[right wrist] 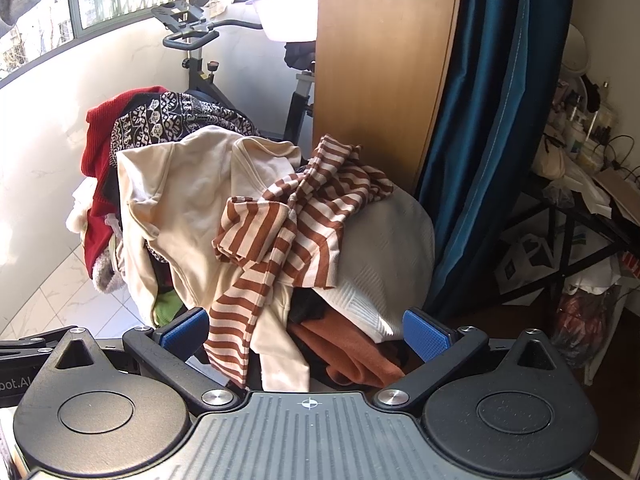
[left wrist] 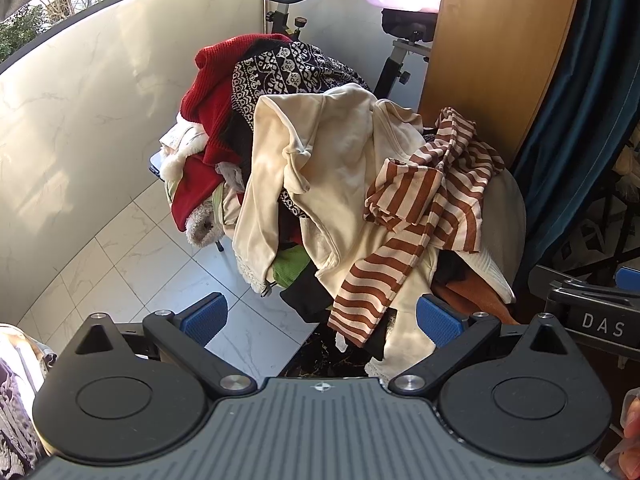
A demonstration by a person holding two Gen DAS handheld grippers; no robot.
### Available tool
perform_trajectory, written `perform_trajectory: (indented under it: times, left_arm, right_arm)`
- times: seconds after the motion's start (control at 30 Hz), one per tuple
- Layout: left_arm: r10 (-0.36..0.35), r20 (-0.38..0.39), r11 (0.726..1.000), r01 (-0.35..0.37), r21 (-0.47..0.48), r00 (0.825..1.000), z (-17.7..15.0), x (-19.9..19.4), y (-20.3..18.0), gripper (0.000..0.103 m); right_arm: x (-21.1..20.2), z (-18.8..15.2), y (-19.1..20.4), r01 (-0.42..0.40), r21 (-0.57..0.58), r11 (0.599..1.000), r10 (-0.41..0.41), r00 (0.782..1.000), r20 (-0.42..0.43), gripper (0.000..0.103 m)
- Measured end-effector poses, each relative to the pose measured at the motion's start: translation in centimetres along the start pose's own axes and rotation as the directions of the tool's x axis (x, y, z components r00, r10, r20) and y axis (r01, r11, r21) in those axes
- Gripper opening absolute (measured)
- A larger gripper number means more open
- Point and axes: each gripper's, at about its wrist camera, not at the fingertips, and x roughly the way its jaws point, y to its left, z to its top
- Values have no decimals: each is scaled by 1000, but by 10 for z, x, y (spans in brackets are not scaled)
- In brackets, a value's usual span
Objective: Fold clothes
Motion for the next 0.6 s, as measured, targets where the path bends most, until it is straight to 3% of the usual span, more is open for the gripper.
perform_trajectory:
  times: [0.6]
  left_arm:
    - [-3,-12,1000,3,-14,1000,4,2,4,103]
  right_arm:
    - [-1,4,0,1,-1,1000,-1,1000,4,102]
